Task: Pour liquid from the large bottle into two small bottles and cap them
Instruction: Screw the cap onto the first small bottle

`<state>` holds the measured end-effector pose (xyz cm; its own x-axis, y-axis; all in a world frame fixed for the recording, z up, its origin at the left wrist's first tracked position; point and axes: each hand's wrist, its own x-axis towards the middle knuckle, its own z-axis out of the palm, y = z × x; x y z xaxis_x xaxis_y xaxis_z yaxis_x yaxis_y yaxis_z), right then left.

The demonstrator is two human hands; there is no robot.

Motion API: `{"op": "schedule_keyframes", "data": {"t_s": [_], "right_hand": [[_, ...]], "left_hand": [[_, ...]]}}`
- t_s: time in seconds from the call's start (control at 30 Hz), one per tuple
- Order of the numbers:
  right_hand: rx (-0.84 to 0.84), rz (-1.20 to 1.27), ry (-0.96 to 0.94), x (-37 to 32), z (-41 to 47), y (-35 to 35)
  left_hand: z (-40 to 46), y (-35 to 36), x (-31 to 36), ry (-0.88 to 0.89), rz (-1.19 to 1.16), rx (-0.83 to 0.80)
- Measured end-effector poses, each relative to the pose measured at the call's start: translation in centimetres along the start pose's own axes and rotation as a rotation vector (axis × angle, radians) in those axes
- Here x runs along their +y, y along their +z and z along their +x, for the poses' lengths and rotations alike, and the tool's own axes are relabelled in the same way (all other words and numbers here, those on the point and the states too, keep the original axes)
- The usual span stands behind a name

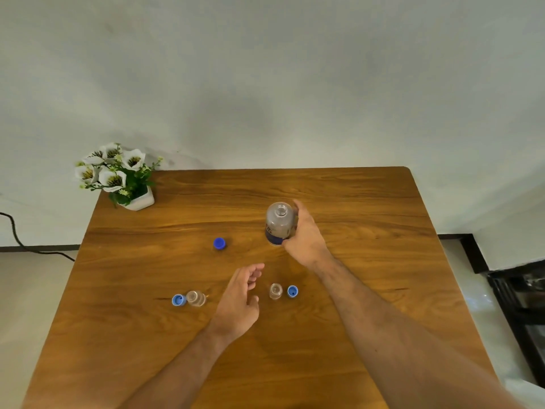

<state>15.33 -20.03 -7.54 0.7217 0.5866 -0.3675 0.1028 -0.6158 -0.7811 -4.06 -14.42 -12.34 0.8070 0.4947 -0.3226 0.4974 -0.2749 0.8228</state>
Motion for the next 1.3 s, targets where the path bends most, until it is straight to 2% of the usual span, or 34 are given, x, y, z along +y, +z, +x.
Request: {"op": "schedule_keyframes", "data": {"t_s": [0.13,0.27,0.43,0.6,0.7,0.83,0.93,1.03,1.23,1.3], "right_hand": [[0.136,0.03,0.052,-0.2,-1.6,-1.1],[0.256,0.012,0.088,-0.7,-3.6,-1.3],[0.209,-0.008,0.035,-2.1,-5.6,0.1],[0.052,0.022,-0.046,-3.9,-6.5,4.1],[-0.034,-0.011,-0.075,-4.3,-7.0,7.3],[-0.082,-0.051,-0.073,-3.3,-8.0,11.5],[-0.099,-0.073,-0.053,-1.8,-9.0,14.3],[-0.076,-0.089,-0.014,-0.6,-9.7,16.9],[-0.089,-0.175,-0.034,0.5,-9.6,20.0],[-0.072,-0.196,-0.065,0.6,-9.3,20.6]], "left_hand": [[-0.7,-1.9,0.3,0.065,-0.024,0.004],[-1.6,-3.6,1.2,0.098,-0.055,0.082],[-2.9,-6.9,1.9,0.122,-0.046,0.189],[-4.1,-10.8,0.8,0.117,-0.014,0.386],[-4.7,-12.3,-1.1,0.062,-0.026,0.443],[-5.2,-13.5,-4.2,-0.002,0.039,0.392],[-5.2,-13.9,-6.5,-0.066,0.18,0.292],[-4.6,-14.2,-8.1,-0.1,0.224,0.185],[-3.0,-13.9,-9.9,-0.025,0.425,-0.034],[-2.7,-13.7,-10.4,0.037,0.58,-0.084]]}}
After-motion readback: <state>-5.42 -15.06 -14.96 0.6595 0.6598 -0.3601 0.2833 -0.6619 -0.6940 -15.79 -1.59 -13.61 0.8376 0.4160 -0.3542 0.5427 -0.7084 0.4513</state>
